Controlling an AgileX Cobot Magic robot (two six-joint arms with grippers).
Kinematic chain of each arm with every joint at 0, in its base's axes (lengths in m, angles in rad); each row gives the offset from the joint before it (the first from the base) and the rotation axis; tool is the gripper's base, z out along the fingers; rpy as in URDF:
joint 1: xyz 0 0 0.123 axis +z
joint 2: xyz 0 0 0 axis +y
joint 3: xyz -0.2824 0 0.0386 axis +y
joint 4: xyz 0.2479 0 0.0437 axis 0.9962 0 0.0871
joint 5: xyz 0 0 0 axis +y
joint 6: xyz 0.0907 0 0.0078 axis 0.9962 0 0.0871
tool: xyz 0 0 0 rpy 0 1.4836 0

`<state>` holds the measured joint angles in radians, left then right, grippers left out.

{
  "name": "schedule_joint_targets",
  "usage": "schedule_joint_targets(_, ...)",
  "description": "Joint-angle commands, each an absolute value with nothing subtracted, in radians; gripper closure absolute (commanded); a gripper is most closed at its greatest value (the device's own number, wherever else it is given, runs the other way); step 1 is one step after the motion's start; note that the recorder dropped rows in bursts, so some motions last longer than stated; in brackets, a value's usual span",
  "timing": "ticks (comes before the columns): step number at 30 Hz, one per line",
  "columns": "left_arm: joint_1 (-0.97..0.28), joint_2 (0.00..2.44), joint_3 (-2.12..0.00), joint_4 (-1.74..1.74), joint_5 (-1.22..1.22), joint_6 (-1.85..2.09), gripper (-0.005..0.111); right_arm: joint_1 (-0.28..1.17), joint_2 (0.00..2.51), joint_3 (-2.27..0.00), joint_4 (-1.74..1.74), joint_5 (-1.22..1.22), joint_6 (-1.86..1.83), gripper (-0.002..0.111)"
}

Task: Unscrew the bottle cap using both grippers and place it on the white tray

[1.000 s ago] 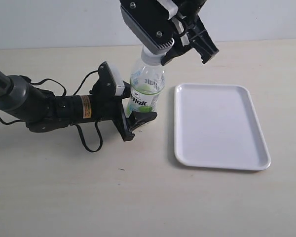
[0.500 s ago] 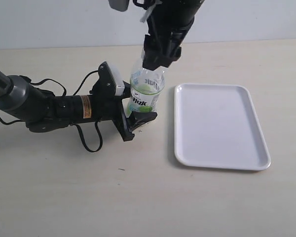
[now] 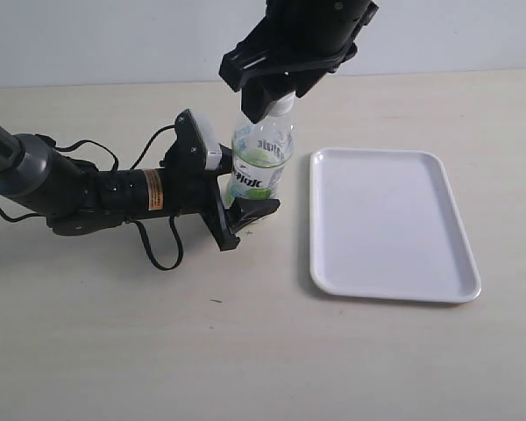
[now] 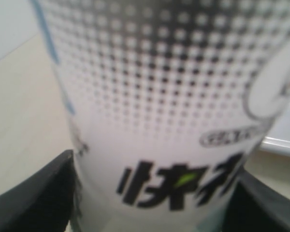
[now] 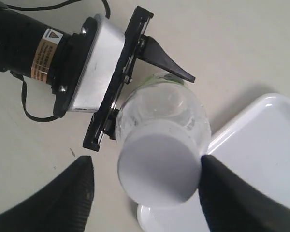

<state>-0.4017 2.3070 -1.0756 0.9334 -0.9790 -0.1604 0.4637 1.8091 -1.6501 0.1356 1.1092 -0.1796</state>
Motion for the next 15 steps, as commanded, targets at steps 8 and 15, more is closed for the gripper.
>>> schedule_joint_targets(8, -0.406, 2.304, -1.073, 0.928, -0.959, -0.161, 0.107, 0.465, 1.803, -1.655, 0.114, 1.101, -0.152, 0.066)
schedule_joint_targets(15, -0.406, 2.304, -1.073, 0.949, -0.959, -0.164, 0.107, 0.465, 1.803, -1.655, 0.064, 1.095, -0.124, 0.099)
